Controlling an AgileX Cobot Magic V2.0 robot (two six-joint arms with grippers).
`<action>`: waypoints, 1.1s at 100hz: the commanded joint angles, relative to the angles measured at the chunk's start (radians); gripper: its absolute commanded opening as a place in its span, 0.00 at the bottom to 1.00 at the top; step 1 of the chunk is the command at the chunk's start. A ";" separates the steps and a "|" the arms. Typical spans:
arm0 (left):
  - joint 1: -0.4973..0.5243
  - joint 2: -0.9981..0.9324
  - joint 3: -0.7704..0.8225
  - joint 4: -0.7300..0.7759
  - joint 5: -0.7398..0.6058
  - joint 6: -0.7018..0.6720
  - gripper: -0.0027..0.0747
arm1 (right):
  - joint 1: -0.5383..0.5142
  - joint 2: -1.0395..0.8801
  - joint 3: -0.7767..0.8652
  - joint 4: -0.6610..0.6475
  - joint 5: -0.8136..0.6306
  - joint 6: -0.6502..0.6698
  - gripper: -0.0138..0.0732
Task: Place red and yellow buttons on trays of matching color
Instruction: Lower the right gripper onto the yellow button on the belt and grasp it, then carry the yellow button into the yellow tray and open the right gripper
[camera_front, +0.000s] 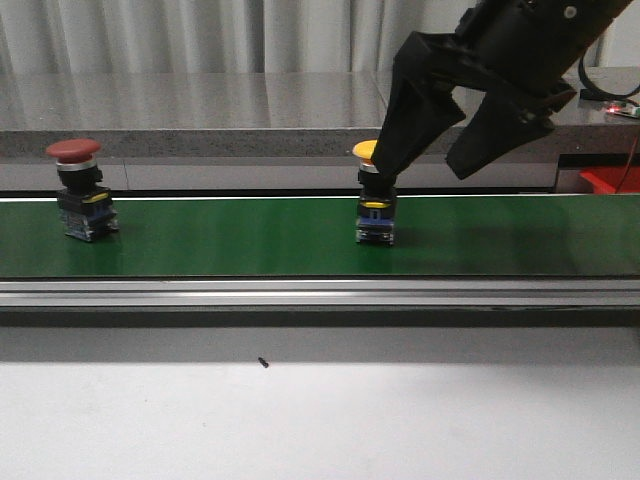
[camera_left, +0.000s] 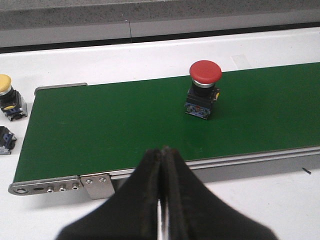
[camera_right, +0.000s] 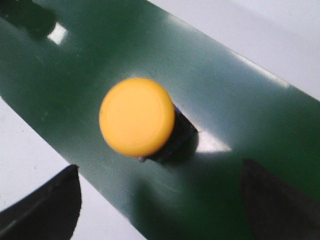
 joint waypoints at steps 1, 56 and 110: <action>-0.010 -0.001 -0.028 -0.022 -0.072 -0.011 0.01 | 0.005 -0.013 -0.060 0.017 -0.031 -0.012 0.89; -0.010 -0.001 -0.028 -0.022 -0.072 -0.011 0.01 | 0.007 0.088 -0.096 -0.011 -0.096 -0.012 0.52; -0.010 -0.001 -0.028 -0.022 -0.072 -0.011 0.01 | -0.121 -0.013 -0.185 -0.136 0.103 0.146 0.38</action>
